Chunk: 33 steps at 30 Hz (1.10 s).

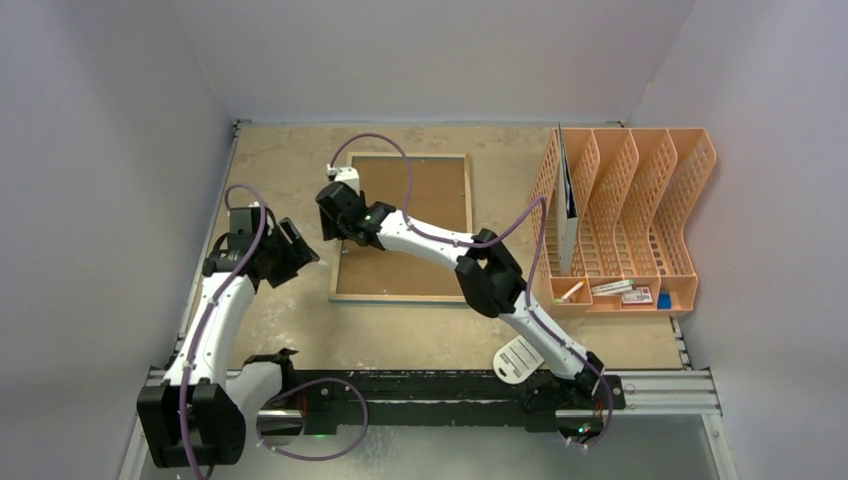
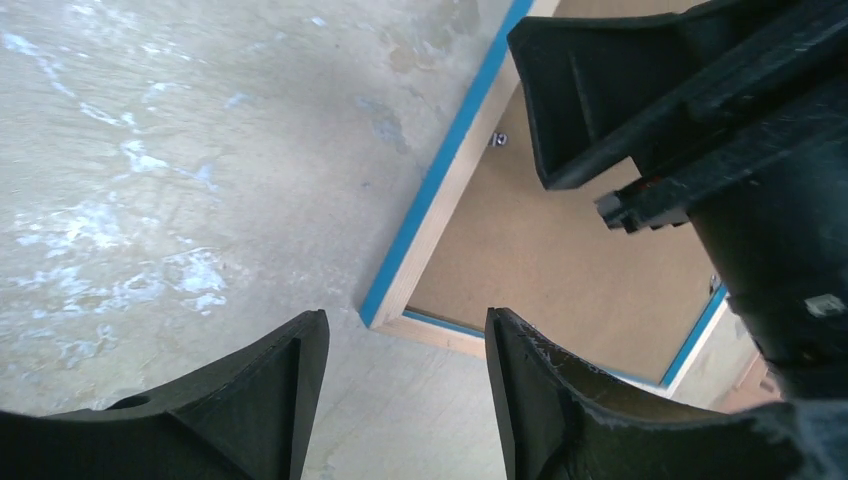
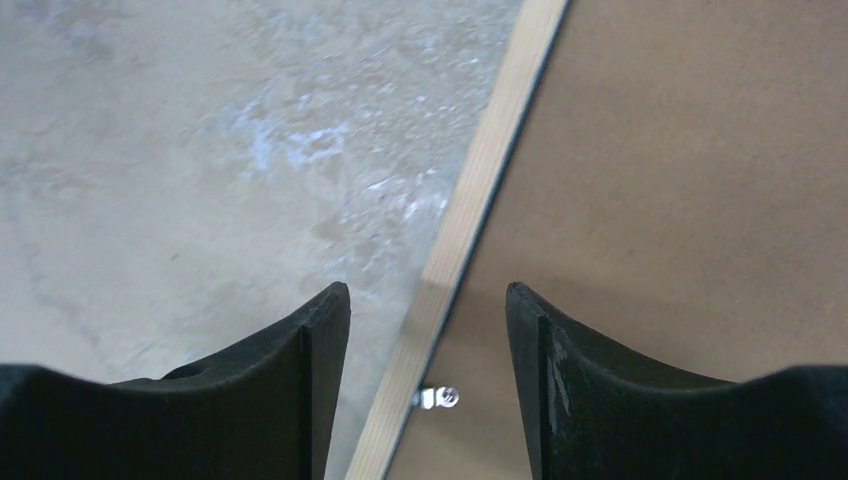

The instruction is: Put the photo into the frame

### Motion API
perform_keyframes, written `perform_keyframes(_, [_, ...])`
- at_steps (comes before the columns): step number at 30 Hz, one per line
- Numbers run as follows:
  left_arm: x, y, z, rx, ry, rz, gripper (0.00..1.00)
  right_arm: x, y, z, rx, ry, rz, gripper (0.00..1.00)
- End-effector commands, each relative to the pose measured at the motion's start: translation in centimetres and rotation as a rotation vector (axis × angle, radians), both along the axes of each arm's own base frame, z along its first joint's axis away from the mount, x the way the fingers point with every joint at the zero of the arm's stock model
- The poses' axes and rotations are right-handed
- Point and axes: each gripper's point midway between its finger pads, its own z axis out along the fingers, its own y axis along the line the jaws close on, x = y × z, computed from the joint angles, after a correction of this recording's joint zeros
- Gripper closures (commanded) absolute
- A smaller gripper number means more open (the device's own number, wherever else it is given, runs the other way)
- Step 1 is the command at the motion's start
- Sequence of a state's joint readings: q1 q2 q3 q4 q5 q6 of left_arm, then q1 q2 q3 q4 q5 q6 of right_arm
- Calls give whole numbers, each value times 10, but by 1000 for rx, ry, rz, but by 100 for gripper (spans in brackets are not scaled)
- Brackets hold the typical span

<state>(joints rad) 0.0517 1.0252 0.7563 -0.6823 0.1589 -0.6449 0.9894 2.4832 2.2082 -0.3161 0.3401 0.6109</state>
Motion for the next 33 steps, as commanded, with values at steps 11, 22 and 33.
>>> perform_keyframes(11, [-9,19,0,63,41,133,38,29,8,-1,-127,-241,-70,38])
perform_keyframes(22, [-7,19,-6,59,54,125,39,19,8,0,-203,-300,-65,70])
perform_keyframes(33, [0,-6,-26,-63,57,54,40,-26,-15,-20,-251,-109,4,98])
